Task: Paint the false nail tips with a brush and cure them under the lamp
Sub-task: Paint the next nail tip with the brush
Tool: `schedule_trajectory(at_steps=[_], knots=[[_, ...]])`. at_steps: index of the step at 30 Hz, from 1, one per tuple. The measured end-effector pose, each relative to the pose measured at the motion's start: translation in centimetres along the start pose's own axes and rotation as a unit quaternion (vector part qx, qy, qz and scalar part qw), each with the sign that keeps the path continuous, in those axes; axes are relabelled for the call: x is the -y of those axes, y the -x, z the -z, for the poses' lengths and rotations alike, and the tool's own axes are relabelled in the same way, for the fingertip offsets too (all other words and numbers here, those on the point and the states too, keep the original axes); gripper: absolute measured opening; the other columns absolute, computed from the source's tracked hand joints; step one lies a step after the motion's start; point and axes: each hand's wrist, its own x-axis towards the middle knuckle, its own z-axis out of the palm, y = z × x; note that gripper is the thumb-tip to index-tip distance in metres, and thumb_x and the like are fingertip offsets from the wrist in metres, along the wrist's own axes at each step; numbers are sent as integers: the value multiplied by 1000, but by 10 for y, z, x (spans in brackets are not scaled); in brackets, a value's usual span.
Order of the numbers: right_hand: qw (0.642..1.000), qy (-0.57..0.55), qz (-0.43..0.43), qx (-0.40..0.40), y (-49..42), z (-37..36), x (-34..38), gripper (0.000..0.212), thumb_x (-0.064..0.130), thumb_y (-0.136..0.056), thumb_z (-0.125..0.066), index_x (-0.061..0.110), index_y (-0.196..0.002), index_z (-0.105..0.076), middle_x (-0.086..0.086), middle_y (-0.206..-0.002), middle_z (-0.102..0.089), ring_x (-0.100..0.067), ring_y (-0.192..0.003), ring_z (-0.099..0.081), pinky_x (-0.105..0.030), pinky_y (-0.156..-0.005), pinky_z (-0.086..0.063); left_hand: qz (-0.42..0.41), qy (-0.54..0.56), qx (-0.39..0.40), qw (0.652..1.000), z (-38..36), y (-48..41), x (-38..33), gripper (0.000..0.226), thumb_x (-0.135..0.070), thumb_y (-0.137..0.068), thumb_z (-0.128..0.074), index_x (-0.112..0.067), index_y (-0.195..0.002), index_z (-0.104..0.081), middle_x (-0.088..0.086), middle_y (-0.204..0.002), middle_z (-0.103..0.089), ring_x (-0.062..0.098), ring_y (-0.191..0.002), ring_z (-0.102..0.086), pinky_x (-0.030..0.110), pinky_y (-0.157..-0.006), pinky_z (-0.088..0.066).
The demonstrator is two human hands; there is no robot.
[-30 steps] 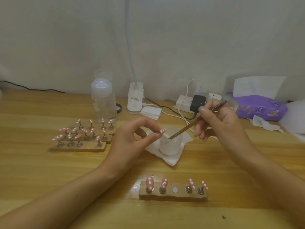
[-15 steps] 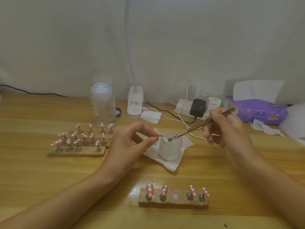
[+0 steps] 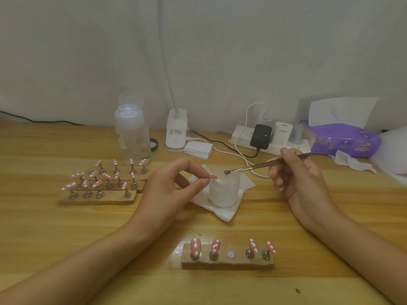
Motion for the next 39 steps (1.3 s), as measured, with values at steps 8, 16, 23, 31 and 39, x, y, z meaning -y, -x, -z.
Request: schedule_trajectory(at_steps=[8,16,23,31,39], knots=[[997,13,17,72,3,-4,3,17,40,-81,-63,29,-69,-59,-2,-66,-67,-10,-51,-52,-18,-47,-42,6,4,-1,1000,-1,1,-2,5,-30,-82,-75,-32,-80,-70,-25,-90,-68,4,-67,-59,10,-60,-46],[997,44,17,61,3,-3,2,16,35,-81,-64,30,-67,-59,-7,-70,-70,-10,-53,-56,-19,-49,-46,-2,7,-3,1000,-1,-1,0,7,-28,-81,-76,-30,-78,-70,-27,-77,-65,1,-59,-53,10,-58,-43],[995,59,15,75,3,-4,2,17,38,-80,-66,25,-74,-56,-8,-73,-72,-11,-56,-59,-21,-51,-48,-7,11,-4,1000,0,0,0,8,-26,-82,-77,-30,-78,-71,-23,-75,-65,2,-58,-49,9,-58,-42],[996,55,15,74,3,-5,1,24,39,-78,-66,19,-77,-53,-7,-71,-71,-11,-52,-54,-20,-47,-43,-13,9,-2,1000,-1,0,-2,8,-27,-82,-76,-30,-78,-70,-27,-79,-66,2,-58,-50,9,-59,-43],[995,54,28,75,3,-5,1,21,40,-76,-68,24,-73,-55,-6,-70,-72,-9,-60,-60,-18,-46,-41,-13,9,-3,1000,0,0,-3,8,-25,-82,-76,-28,-78,-70,-26,-79,-66,2,-59,-49,9,-60,-42]])
